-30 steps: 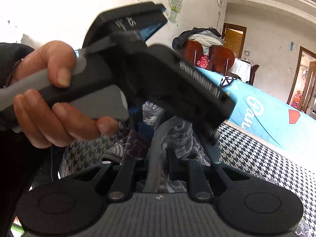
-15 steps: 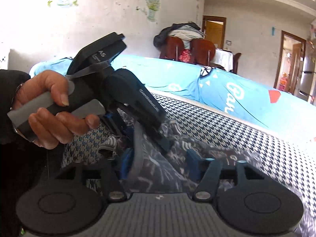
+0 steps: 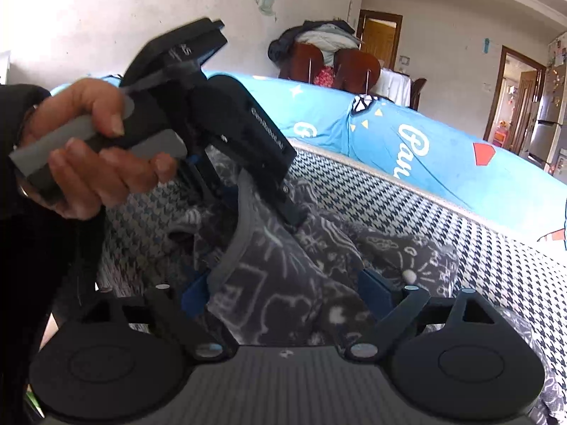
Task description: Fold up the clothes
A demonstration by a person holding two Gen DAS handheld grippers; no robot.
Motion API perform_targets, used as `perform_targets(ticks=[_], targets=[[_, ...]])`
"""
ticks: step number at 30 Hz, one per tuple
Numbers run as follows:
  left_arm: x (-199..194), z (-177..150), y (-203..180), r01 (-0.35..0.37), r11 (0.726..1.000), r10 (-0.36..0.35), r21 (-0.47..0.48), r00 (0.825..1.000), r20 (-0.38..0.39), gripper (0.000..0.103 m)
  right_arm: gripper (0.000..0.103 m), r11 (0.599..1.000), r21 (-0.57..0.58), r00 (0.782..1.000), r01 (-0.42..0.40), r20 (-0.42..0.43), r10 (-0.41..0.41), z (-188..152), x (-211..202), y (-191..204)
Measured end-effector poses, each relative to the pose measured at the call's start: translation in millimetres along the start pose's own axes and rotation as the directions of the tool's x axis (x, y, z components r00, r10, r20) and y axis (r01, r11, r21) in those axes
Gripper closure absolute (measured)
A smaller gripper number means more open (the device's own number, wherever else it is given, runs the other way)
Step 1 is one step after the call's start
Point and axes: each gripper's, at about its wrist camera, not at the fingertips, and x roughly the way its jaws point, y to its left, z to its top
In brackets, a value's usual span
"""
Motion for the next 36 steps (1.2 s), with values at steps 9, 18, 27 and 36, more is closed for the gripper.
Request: perform_targets(ticks=[9,18,27,36], targets=[[8.9,-1.8,-4.8,-0.005,1.0,0.006,0.025,1.0,-0.019,0.051,0.057,0.999,0.004,0.995,0.033,-0.094,-0.033,-1.0,19.0,-2.0],[15.7,0.8,-15.5,0.034,0.999,-0.032,0.04,0.999,-0.033,0.063,0.078,0.988,0.086,0.991,0.13,-0.036,-0.128,5.1,16.5,-16.4],[-15.8,10.2,-47.1,-0.003,0.994,-0.016,0.109,0.985,0.17,0.066,0.078,0.959,0.103,0.958,0.265,0.086,-0.274,26.1,21.1,-23.9],[-36.8,50.8,-66.9,-0.074,0.989,0.026,0.132,0.944,0.33,0.065,0.078,0.942,0.093,0.925,0.323,0.179,-0.335,72.7,51.8,-51.7]])
